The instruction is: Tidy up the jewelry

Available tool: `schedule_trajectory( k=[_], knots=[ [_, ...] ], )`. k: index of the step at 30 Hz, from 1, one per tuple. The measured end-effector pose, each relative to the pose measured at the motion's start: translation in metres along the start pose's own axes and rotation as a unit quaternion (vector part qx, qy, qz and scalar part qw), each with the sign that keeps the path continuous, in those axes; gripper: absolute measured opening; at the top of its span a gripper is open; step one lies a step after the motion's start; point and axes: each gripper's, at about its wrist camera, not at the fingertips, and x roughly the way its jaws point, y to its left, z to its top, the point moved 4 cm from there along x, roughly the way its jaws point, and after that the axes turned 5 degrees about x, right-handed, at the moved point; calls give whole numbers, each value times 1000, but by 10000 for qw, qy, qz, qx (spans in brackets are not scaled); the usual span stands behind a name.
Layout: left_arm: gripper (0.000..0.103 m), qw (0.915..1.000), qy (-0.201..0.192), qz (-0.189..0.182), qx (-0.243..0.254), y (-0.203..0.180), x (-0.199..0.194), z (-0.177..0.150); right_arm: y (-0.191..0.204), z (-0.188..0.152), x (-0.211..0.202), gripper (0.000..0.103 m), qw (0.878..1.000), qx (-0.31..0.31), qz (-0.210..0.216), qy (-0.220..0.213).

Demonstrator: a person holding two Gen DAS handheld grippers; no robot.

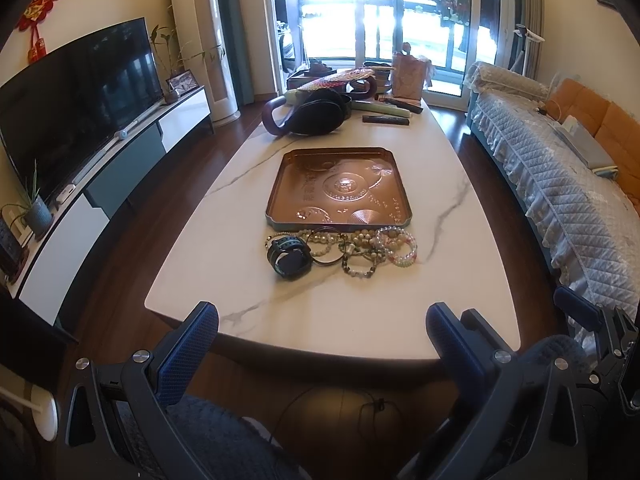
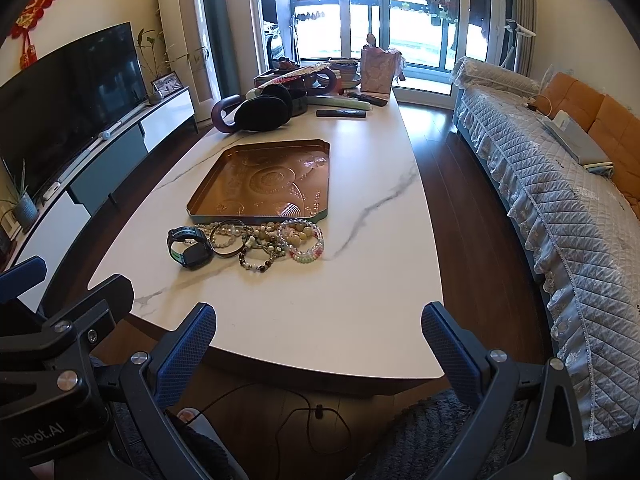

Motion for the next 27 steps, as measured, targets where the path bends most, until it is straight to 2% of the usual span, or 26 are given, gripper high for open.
schedule_trajectory(
  k=[3, 5, 6, 13, 17, 21, 24, 27],
  knots=[
    [103, 10000, 28, 15, 4, -1, 2, -1, -3, -2, 4, 102, 9998, -40, -63, 157],
    [103, 10000, 28, 17, 1, -2, 3, -2, -3, 0, 4, 102, 9999, 31, 47, -138],
    [103, 10000, 23, 16, -1, -2, 3, -2, -1, 2, 3, 102, 9988, 104, 158, -452],
    [103, 10000, 2, 21, -13, -3, 5, -6, -1, 5, 1, 102, 9938, 144, 289, -1060],
    [103, 10000, 63, 15, -26, -3, 8, -8, -3, 3, 5, 102, 9948, 114, 247, -984],
    [103, 9999, 88, -3, -52, -2, 9, -7, 1, 3, 9, 102, 9969, 205, 328, -678],
    [103, 10000, 58, -46, -63, -1, 11, -5, 4, 5, 10, 102, 9973, 148, 288, -661],
    [103, 9996, -33, -282, -84, 2, 21, -9, 8, 3, 20, 102, 9978, 63, 368, -549]
  ],
)
